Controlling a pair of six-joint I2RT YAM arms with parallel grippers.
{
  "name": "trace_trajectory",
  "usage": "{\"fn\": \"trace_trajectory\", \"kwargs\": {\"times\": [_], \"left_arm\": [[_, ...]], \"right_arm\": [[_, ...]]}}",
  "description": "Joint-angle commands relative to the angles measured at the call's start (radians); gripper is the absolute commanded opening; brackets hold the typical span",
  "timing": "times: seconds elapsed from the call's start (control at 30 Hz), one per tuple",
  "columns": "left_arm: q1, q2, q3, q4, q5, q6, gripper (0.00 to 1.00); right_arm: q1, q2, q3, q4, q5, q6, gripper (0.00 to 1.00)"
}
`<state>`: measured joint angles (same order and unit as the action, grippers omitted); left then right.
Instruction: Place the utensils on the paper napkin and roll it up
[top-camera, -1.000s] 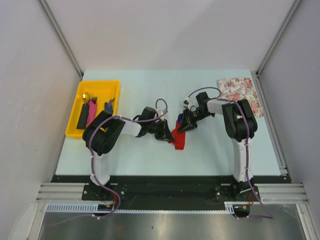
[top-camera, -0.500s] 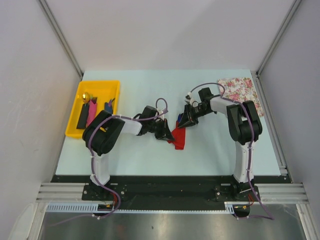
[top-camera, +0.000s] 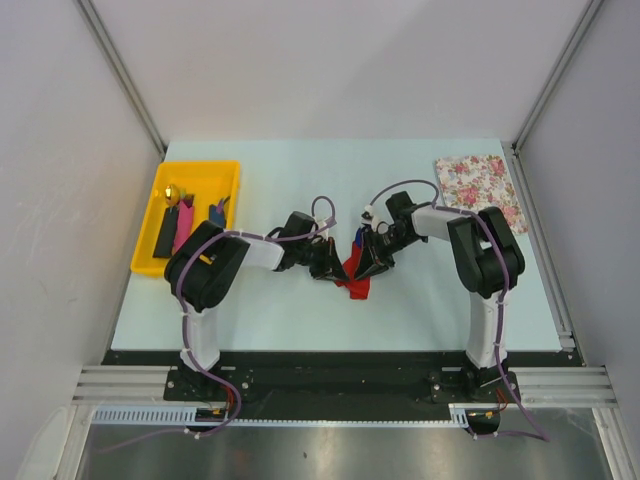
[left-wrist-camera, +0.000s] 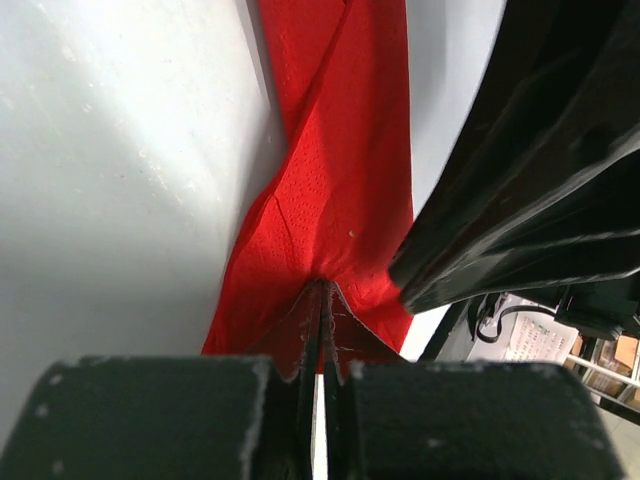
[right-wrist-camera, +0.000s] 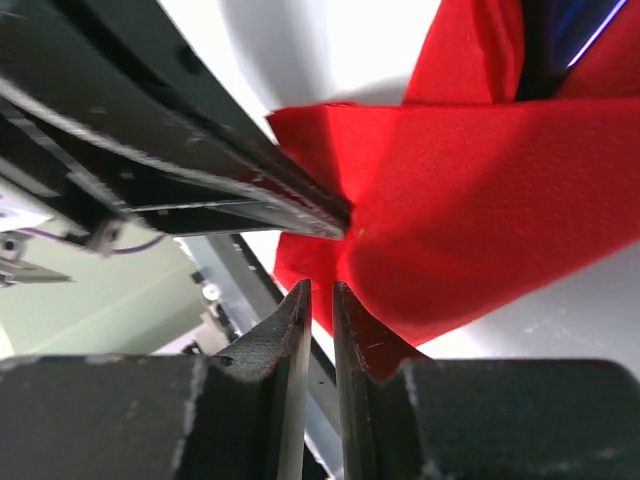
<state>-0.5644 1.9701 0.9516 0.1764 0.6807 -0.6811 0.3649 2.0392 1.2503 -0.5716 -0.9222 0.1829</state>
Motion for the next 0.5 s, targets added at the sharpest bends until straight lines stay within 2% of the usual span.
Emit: {"fn": "trace_trajectory", "kwargs": {"times": [0.0,0.1,0.2,0.27,0.4,0.47], "left_arm": [[0.004,-0.004,-0.022,-0.100,-0.142,0.040,0.01],[0.006,-0.016,-0.019,-0.101,-0.139,0.037,0.01],[0.026,-0.085,-0.045,-0.017,-0.110,0.022,0.05],[0.043,-0.141,-0.047,0.038,-0.112,0.015,0.17],[0.047,-0.143,0.056,-0.035,-0.142,0.086,0.40],[0.046,-0.107,0.103,-0.061,-0.161,0.095,0.46]], "right_arm": [[0.023,0.027,-0.009,-0.008,0.072,-0.056,0.19],[0.031,0.048,-0.018,-0.010,0.115,-0.088,0.19],[0.031,0.065,-0.028,-0.020,0.149,-0.109,0.19],[0.031,0.075,-0.040,-0.011,0.152,-0.111,0.18],[0.029,0.078,-0.043,-0.001,0.149,-0.105,0.19],[0.029,0.081,-0.042,0.001,0.148,-0.106,0.19]]}}
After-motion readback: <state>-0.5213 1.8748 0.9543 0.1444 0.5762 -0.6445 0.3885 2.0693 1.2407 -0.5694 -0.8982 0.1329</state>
